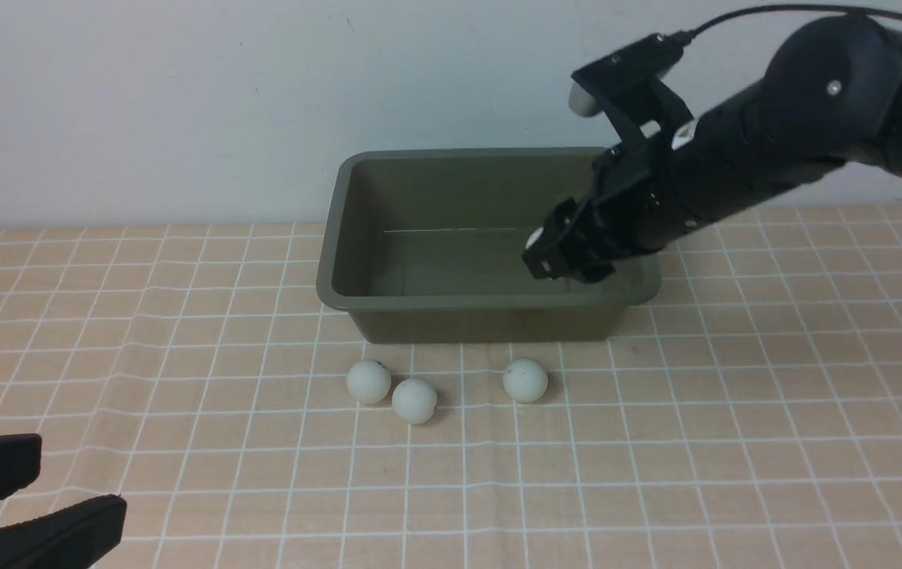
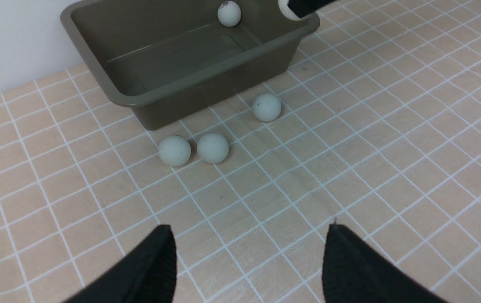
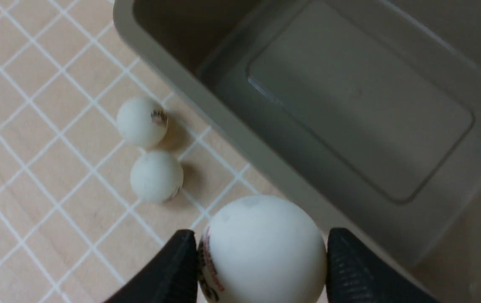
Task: Put the table tennis balls into the box on the light coffee tablecloth.
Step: 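Release the ping pong ball into the bin and lift the gripper away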
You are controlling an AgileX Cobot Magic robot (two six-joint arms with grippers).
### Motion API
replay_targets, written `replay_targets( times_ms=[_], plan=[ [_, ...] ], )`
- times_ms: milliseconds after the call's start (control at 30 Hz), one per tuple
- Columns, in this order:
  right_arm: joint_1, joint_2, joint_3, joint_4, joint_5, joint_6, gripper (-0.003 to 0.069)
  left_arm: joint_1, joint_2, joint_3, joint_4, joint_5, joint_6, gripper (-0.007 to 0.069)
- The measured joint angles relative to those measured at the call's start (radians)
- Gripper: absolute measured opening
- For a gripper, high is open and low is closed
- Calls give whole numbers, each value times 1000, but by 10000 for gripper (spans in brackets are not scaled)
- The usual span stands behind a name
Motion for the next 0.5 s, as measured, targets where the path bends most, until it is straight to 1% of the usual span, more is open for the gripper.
replay_targets(
  times_ms=[67, 200, 333, 467, 500],
  plan=[
    [0, 93, -88, 0, 0, 0, 359, 0, 0, 0, 0, 0, 0, 392],
    [0, 217, -197, 0, 0, 0, 359, 0, 0, 0, 0, 1, 0, 392],
    [-8, 294, -257, -1, 0, 1, 359, 0, 0, 0, 0, 2, 0, 392],
    [-19, 302, -266, -4, -5, 1, 360, 0, 0, 0, 2, 2, 0, 392],
    [-23, 301, -268, -13, -10, 1, 373, 0, 0, 0, 3, 3, 0, 392]
  ],
)
